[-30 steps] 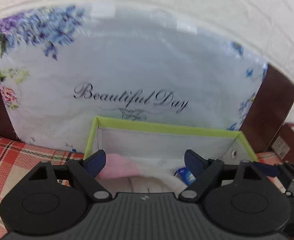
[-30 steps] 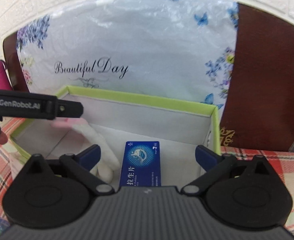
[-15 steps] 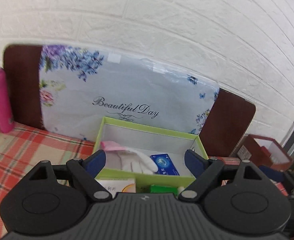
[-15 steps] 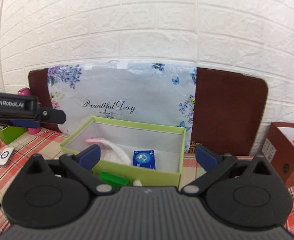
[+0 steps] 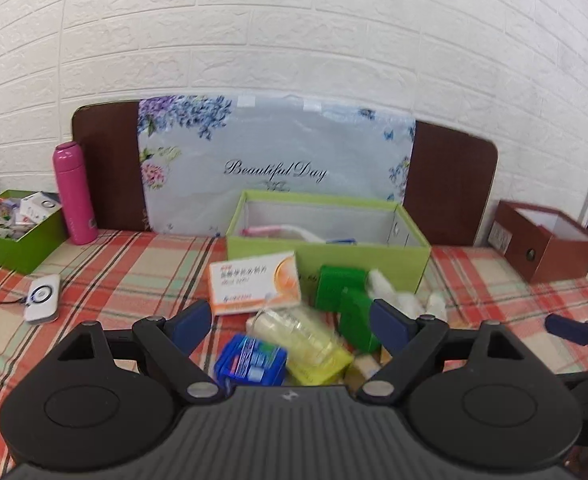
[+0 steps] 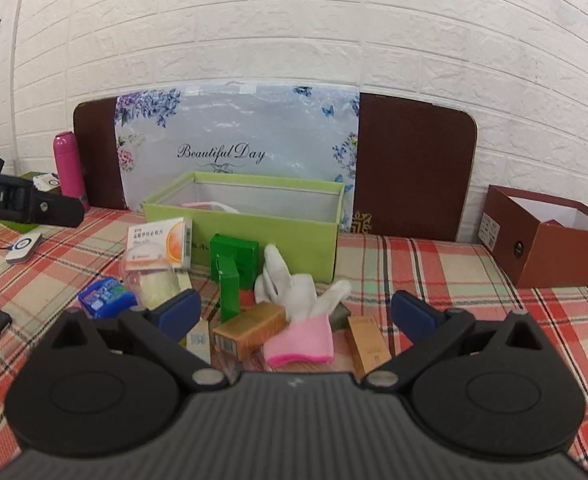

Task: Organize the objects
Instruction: 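Withdraw both grippers from the green box back over the table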

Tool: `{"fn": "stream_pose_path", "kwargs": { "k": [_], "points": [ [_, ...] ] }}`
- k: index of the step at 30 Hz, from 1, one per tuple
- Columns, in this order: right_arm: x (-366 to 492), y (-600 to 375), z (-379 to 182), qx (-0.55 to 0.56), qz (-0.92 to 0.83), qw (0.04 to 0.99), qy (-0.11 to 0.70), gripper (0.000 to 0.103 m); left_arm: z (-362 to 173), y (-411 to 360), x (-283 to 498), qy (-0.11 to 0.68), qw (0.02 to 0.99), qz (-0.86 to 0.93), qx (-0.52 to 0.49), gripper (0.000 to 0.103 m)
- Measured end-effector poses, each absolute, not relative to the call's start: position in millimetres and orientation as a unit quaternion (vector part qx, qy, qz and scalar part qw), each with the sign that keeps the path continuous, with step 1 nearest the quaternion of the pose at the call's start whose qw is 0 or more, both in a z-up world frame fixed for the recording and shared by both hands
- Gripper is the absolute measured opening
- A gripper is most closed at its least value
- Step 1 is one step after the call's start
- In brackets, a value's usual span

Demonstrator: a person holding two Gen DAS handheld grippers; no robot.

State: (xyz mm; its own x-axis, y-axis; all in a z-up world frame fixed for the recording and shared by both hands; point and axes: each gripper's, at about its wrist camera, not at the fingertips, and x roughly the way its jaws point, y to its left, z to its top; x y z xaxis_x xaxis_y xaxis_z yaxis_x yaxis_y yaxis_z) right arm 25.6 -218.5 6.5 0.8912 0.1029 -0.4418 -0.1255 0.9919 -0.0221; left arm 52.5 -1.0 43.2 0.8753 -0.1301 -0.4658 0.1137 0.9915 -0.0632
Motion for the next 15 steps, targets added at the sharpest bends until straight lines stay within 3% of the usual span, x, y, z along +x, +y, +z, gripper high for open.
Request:
{"fn": "stream_pose_path", "kwargs": {
  "k": [15],
  "points": [
    [-14.8, -215.3, -36.0, 0.006, 0.063, 0.962, 0.266, 0.103, -4.5, 12.3, 21.4, 0.307, 0.951, -0.031, -0.009, 0.089]
  ]
}}
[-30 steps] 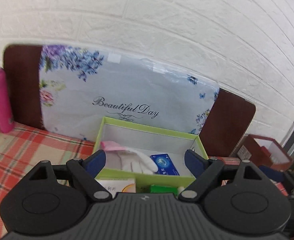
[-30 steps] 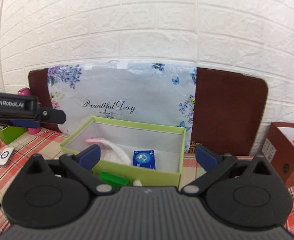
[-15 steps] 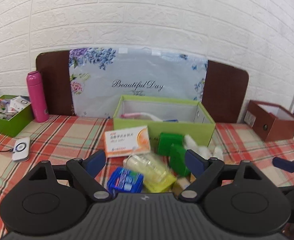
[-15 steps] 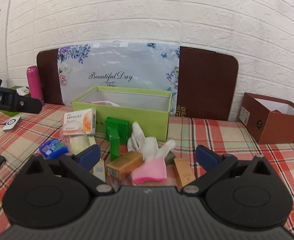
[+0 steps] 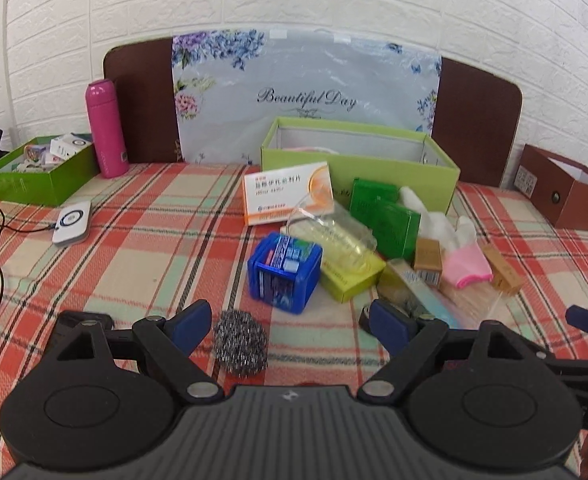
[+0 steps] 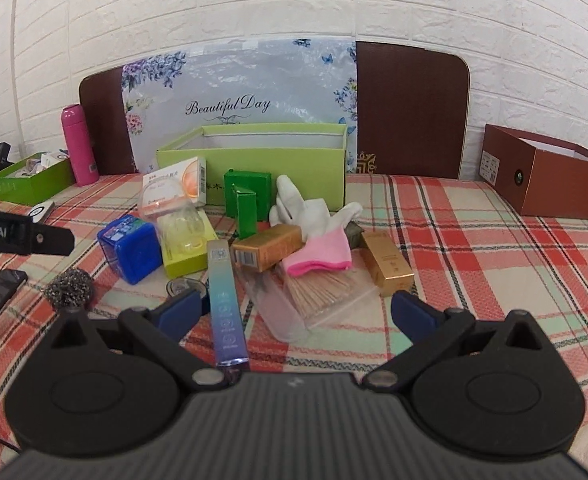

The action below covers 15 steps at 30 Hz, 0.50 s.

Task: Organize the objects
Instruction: 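Withdraw both grippers from the green box back over the table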

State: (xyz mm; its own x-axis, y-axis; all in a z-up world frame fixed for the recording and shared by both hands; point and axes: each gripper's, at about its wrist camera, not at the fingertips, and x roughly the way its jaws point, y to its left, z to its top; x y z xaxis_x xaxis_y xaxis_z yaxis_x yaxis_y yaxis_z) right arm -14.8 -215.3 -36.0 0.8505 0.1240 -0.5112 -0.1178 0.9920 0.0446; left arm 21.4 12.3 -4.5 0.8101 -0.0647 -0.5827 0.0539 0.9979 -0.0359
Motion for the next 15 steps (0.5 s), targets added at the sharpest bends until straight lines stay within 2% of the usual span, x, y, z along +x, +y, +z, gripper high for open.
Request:
{"fn": "stream_pose_path", "kwargs": {
  "k": [12, 14, 15],
  "points": [
    [-13.1, -204.9, -51.6, -0.011, 0.088, 0.954, 0.286, 0.103, -43.6, 35.3, -4.1, 0.331, 0.941, -0.071, -0.012, 0.089],
    [-10.0, -200.7, -53.3, -0.015, 0.094, 0.953, 0.287, 0.095, -46.8, 38.0, -4.8, 0.337, 0.937, -0.084, -0.028, 0.085],
    [-7.9, -198.7, -53.7, -0.016, 0.096, 0.952, 0.289, 0.088, -47.6, 37.9, -5.0, 0.337, 0.937, -0.091, -0.034, 0.083]
  ]
}}
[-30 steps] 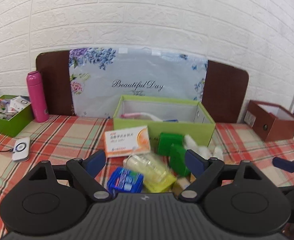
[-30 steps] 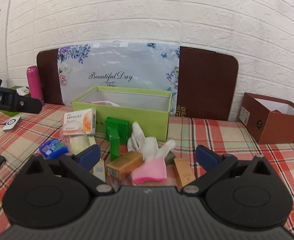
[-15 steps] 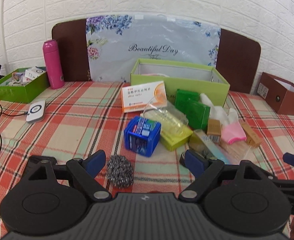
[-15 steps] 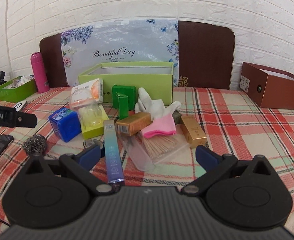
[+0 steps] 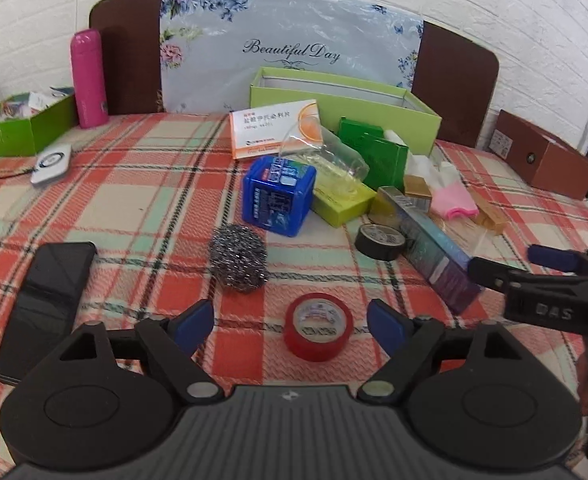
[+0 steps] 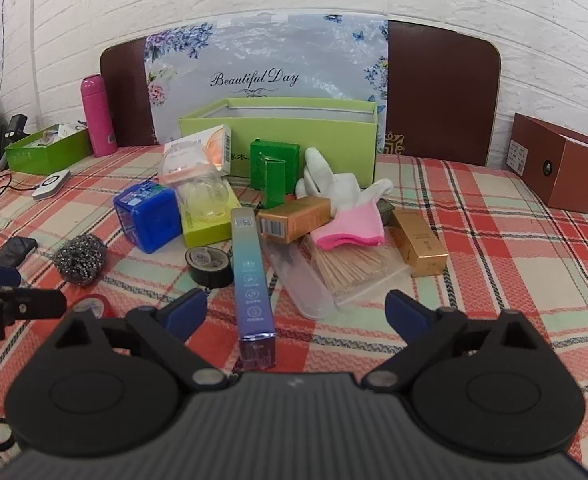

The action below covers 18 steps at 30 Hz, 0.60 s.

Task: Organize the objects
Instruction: 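Withdraw both grippers from the green box back over the table, then grasp the red tape roll with the left gripper while the right grasps the VIVX box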

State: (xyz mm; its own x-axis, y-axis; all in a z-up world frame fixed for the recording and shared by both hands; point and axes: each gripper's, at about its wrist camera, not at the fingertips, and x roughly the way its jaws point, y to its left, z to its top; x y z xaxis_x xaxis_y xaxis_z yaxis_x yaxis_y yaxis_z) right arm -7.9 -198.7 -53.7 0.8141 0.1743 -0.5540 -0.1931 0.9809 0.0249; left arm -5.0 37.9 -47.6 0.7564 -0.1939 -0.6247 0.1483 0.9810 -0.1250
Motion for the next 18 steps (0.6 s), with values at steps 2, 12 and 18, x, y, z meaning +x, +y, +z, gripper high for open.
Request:
{"fn": "stream_pose_path", "kwargs": {
  "k": [2, 12, 18],
  "points": [
    [-2.5, -194.5, -53.8, -0.015, 0.101, 0.951, 0.292, 0.077, -47.9, 34.1, -3.5, 0.339, 0.933, -0.113, -0.039, 0.075],
    [3.4, -163.9, -58.2, -0.072, 0.179, 0.933, 0.304, 0.02, -58.1, 29.8, 5.9, 0.368, 0.92, -0.127, -0.038, 0.063],
    [-9.8, -159.6, -48.2, -0.065, 0.214, 0.93, 0.292, 0.033, -59.1, 38.3, 9.8, 0.37, 0.92, -0.121, -0.051, 0.063]
  ]
}}
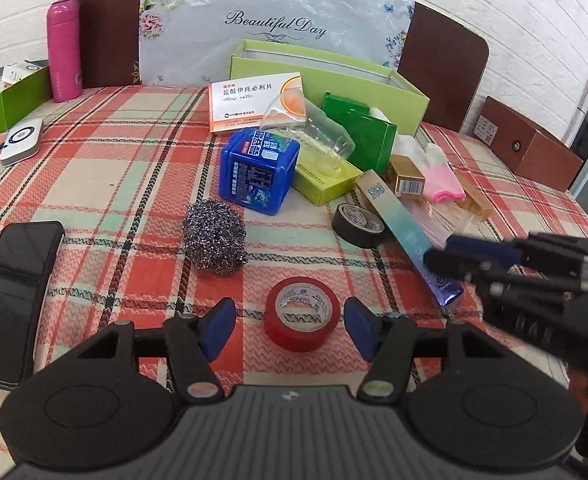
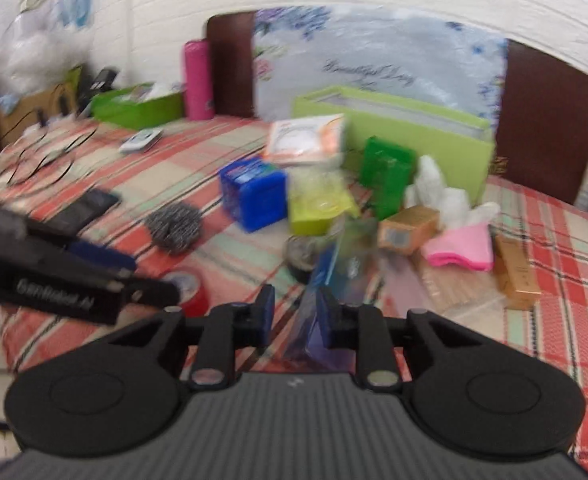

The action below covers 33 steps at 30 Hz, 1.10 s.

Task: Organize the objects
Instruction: 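Grasp the red tape roll with the left gripper while the right grasps the VIVX box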

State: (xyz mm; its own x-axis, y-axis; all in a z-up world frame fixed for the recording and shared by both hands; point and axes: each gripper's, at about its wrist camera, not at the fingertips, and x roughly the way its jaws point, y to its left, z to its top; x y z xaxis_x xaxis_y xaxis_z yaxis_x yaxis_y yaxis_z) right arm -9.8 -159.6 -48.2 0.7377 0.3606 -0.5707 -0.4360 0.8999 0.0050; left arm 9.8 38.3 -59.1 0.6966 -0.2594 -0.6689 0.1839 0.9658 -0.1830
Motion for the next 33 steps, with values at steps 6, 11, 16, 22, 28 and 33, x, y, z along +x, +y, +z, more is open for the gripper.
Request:
{"fn": "stream_pose_path", "kwargs": {
  "k": [6, 11, 16, 22, 28, 33],
  "points": [
    [20.4, -162.8, -55.2, -0.052, 0.157, 0.934, 0.318, 0.058, -62.2, 29.2, 11.9, 0.377, 0.915, -0.137, -0.045, 0.063],
    [17.6, -164.2, -65.8, -0.048, 0.17, 0.929, 0.325, 0.029, -63.0, 25.5, 14.8, 0.379, 0.915, -0.137, -0.037, 0.063],
    [-24.1, -140.8, -71.5, -0.244, 0.169, 0.908, 0.294, 0.026, -66.7, 24.5, 20.1, 0.384, 0.912, -0.136, -0.042, 0.063],
    [-9.6, -169.9, -60.5, -0.1, 0.169, 0.928, 0.317, 0.063, -71.8, 21.4, 21.8, 0.392, 0.909, -0.135, -0.036, 0.063],
    [11.6, -177.0, -71.7, -0.068, 0.156, 0.921, 0.35, 0.061, -73.2, 21.0, 24.9, 0.392, 0.908, -0.14, -0.038, 0.061],
    [11.8, -173.5, -76.8, -0.06, 0.16, 0.919, 0.356, 0.059, -73.4, 15.9, 28.8, 0.39, 0.91, -0.139, -0.026, 0.061]
  ]
}}
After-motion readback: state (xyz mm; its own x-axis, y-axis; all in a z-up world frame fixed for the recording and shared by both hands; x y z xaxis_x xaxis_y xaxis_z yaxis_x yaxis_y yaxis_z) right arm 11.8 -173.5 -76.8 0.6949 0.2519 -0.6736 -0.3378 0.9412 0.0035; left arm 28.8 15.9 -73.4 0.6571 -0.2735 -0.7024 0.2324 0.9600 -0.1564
